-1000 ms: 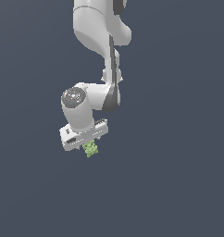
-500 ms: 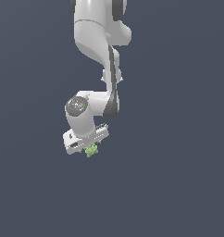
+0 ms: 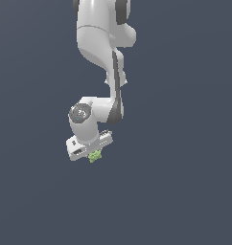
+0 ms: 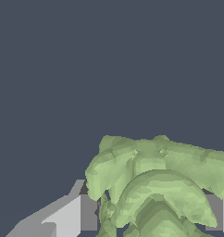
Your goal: Pick up the object and move it to a goal position.
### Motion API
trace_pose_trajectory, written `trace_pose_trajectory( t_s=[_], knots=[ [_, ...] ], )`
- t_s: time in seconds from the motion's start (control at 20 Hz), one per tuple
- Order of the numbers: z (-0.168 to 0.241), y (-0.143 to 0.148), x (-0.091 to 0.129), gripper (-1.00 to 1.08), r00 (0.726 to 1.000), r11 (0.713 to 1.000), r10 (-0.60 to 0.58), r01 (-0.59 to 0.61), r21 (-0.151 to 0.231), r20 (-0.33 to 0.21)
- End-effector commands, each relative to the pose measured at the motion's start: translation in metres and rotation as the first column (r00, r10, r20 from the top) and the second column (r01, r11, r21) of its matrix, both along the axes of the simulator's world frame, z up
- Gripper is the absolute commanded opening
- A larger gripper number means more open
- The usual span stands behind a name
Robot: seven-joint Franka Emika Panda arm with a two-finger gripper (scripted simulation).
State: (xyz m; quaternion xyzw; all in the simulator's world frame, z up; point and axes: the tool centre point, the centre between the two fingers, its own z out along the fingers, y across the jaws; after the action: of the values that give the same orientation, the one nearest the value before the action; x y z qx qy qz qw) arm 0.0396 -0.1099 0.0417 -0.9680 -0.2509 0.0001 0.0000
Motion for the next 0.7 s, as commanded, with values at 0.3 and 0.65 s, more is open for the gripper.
trace_pose_trajectory(
  t_s=[0.3,0.65],
  knots=[
    [0.000,0.000,0.000,-1.00,1.000,1.000,0.000,0.000,0.000,0.000],
    [0.010,0.002,0.008,-1.00,1.000,1.000,0.000,0.000,0.000,0.000]
  ],
)
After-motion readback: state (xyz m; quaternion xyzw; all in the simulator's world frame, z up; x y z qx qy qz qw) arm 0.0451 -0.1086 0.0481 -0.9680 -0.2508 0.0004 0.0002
